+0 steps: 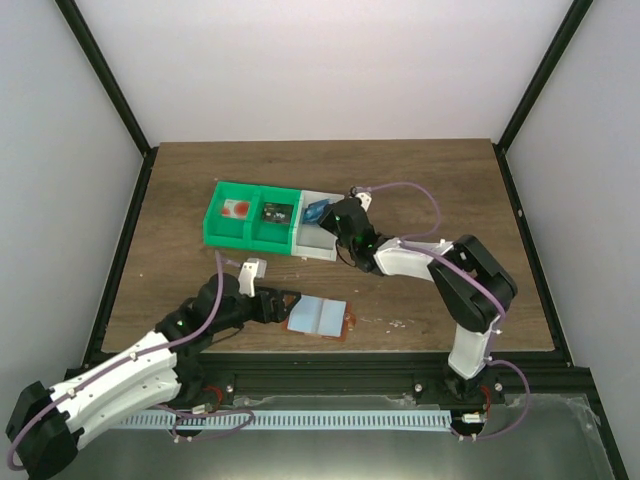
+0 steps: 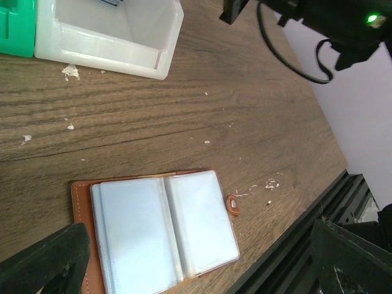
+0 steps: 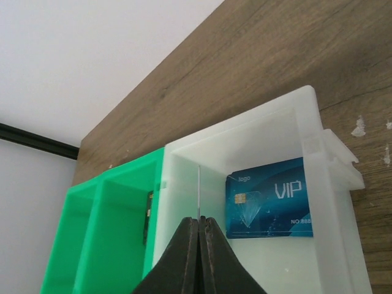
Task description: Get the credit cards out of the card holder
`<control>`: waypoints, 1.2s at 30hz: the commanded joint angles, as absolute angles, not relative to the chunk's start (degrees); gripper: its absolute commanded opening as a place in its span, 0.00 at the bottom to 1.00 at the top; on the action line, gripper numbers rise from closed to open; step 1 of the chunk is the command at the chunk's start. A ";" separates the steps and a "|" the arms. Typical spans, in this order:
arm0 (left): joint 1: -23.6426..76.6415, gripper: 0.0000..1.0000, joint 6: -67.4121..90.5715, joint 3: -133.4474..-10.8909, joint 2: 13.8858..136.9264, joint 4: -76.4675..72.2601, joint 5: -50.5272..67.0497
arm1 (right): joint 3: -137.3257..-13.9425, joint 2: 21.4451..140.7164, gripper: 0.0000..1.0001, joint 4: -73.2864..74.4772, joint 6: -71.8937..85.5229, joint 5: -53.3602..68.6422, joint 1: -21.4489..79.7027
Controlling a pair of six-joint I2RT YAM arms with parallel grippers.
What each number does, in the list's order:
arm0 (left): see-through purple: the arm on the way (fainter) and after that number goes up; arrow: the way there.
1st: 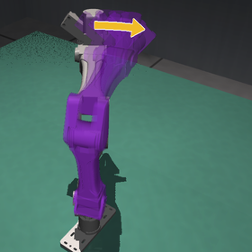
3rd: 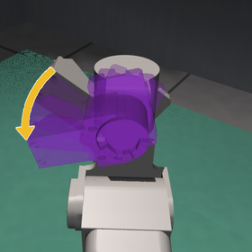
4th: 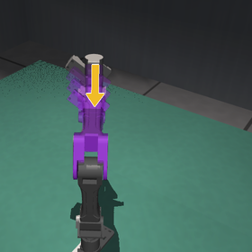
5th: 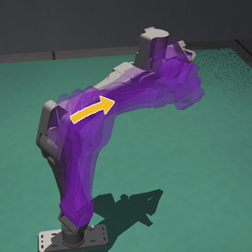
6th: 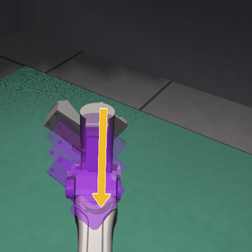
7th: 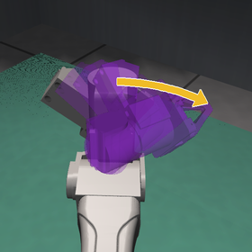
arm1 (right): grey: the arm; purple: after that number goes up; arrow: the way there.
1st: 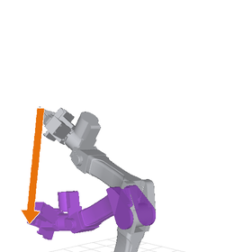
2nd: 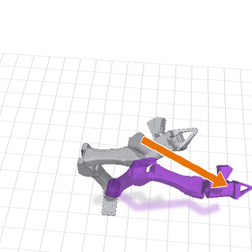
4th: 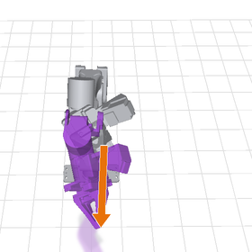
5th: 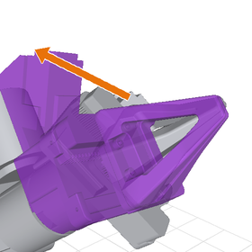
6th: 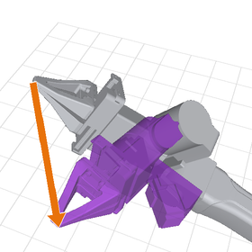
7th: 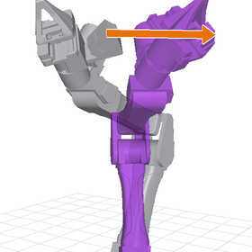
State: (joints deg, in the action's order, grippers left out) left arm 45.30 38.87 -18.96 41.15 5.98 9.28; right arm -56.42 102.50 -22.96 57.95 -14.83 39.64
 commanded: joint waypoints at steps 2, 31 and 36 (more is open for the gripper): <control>45.22 1.00 39.87 -17.57 38.67 6.47 9.05 | -60.20 106.26 0.00 -22.07 59.69 -17.75 38.86; 45.24 1.00 39.57 -17.72 38.43 7.40 9.05 | -68.37 115.64 0.00 -20.56 56.08 -14.69 37.05; 45.28 1.00 40.04 -17.27 37.90 7.81 9.50 | -69.87 116.71 0.07 -19.13 55.81 -14.95 36.83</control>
